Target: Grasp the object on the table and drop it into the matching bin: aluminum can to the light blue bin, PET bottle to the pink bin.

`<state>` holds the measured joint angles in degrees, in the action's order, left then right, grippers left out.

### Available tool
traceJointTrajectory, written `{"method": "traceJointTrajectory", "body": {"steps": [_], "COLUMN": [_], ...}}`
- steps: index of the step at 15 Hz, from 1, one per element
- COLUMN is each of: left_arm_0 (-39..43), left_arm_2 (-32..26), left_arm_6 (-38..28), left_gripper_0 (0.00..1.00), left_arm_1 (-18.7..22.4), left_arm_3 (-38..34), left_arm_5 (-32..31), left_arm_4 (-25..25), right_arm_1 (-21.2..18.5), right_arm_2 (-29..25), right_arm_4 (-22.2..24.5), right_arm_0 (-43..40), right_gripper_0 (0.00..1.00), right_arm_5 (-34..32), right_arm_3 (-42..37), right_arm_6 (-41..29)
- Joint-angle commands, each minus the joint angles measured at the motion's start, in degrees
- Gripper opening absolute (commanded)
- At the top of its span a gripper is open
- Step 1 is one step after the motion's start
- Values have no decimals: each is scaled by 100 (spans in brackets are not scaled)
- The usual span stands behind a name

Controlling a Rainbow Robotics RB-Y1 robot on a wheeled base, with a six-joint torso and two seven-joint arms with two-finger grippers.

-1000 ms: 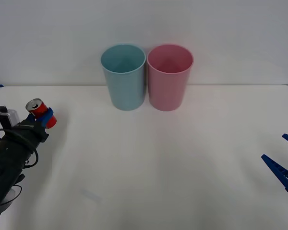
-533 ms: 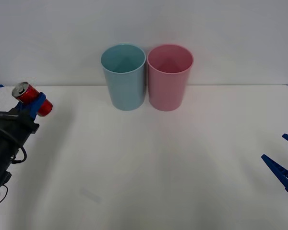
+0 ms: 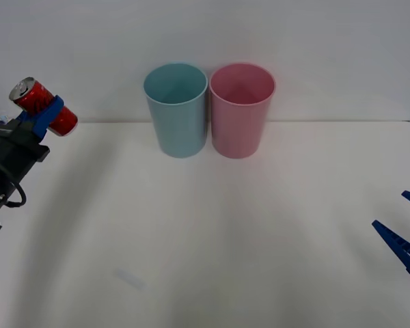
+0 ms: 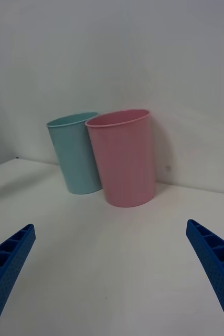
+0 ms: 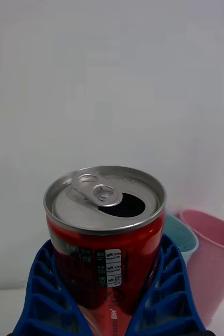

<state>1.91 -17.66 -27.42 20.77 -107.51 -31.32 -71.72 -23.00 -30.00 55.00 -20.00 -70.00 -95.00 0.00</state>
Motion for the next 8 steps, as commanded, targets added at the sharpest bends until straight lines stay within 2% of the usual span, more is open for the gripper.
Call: {"method": "traceJointTrajectory", "body": {"steps": [1, 5, 8], "left_arm_0": [-455, -1439, -2213], "left_arm_2": [-1, 17, 210], "left_arm_6": [-140, -193, -176], "left_gripper_0": [0, 0, 0], "left_arm_1": [111, 164, 190], "left_arm_3": [107, 977, 1760], "left_arm_5": [-225, -744, -893], "left_arm_4": [-220, -519, -721], "right_arm_1": [0, 0, 0], "right_arm_2": [0, 0, 0], "right_arm_4": [0, 0, 0], "right_arm_0": [0, 0, 0], "right_gripper_0": [100, 100, 100], "right_arm_5": [0, 0, 0], "right_arm_3": [0, 0, 0], "right_arm_6": [0, 0, 0]}}
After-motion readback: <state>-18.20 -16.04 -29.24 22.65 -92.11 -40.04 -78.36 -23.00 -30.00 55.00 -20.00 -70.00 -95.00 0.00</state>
